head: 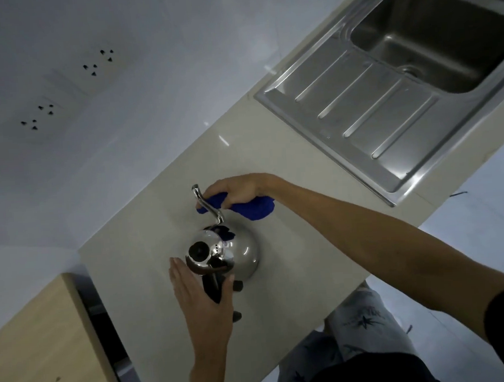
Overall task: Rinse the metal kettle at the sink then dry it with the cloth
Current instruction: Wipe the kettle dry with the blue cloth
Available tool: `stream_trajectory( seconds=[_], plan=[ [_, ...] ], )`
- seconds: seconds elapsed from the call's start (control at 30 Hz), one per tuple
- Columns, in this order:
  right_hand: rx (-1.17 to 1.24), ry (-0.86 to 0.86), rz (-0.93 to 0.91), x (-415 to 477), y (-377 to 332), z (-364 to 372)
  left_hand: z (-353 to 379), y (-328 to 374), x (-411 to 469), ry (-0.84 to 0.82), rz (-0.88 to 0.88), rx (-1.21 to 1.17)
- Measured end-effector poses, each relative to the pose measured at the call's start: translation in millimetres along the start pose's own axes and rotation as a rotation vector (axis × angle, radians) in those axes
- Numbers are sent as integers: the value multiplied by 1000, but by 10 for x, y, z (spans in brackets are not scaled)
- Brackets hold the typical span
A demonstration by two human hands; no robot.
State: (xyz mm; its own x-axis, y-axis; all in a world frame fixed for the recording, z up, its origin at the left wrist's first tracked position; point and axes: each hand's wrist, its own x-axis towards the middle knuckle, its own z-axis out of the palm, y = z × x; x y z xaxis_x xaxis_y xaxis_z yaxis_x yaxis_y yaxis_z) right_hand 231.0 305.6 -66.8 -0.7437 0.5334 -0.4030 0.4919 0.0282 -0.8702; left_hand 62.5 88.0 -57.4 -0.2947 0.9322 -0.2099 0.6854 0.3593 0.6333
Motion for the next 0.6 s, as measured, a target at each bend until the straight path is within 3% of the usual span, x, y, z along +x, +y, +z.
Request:
stream_trajectory(
  seconds=[0.3,0.6],
  plan=[
    [13,293,23,-697,602,143,-139,-132,224,24,-20,-30],
    [143,647,-43,-1351,953,955,-156,92,691,60,61,6]
  ],
)
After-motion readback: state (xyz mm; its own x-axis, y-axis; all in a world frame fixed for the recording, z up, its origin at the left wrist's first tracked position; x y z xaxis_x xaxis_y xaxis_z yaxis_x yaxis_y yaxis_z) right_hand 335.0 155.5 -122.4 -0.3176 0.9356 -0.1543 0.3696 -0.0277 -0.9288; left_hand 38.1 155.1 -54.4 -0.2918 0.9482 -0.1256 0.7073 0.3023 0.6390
